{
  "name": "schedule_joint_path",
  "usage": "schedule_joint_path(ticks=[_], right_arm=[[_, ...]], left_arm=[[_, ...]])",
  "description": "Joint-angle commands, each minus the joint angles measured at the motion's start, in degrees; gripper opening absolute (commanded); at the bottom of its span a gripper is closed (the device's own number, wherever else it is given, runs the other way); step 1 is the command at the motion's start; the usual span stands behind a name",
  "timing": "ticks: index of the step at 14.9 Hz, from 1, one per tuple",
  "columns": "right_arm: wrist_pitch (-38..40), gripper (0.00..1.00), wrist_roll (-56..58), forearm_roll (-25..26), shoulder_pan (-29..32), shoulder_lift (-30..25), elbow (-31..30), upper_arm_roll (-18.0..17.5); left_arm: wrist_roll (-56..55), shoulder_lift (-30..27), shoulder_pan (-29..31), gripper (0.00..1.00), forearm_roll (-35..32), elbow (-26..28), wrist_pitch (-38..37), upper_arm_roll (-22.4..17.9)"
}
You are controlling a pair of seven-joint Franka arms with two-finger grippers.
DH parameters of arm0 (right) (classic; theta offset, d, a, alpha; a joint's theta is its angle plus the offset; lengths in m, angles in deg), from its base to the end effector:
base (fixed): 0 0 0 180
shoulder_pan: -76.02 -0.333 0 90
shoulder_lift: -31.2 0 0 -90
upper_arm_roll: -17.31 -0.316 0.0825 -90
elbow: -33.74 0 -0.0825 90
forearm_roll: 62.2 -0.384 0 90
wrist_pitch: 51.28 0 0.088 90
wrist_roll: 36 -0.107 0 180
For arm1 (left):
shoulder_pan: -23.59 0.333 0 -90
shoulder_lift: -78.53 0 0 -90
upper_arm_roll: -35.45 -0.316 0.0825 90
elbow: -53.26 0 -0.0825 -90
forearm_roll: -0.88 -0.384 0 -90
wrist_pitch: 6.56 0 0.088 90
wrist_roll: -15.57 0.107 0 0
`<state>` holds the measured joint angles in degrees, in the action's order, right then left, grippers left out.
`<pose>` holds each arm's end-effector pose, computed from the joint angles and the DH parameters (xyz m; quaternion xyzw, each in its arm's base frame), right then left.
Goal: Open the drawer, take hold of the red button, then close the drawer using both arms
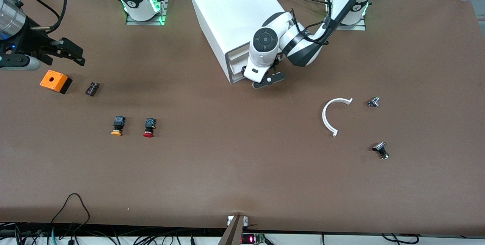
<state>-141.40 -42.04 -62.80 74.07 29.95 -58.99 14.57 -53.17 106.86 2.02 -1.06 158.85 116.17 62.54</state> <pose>0.5451 0.0461 0.6142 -0.9998 0.0119 0.0123 0.0036 0.4276 -0.4567 0.2735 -0.9765 -0.1795 0.1191 0.0097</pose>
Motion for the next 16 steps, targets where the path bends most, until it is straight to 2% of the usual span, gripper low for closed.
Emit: schedule_joint_path(ticks=[1,8,12,16], right_arm=[[5.29,0.99,-1.26,0.43,3.27,0.28,4.12,-3.49],[5.13,1.0,-1.17,1.04,3.09,-0.25,4.22,-3.14],[3.46,0.99,-1.17,1.04,3.09,-0.16,4.3,-3.32],[2.23,1.0,-1.08,0.69,3.09,0.37,4.22,-3.23]], left_arm=[[-0.08,-0.82,-0.05,0.99,0.18,1.29,-0.82,1.56],[0.27,-0.73,-0.84,0.99,0.18,1.03,-3.28,2.26],[3.85,-1.44,1.17,0.99,-1.75,-2.21,-5.12,0.6],[11.41,-1.53,7.32,0.99,-13.07,-10.73,-13.72,0.5]])
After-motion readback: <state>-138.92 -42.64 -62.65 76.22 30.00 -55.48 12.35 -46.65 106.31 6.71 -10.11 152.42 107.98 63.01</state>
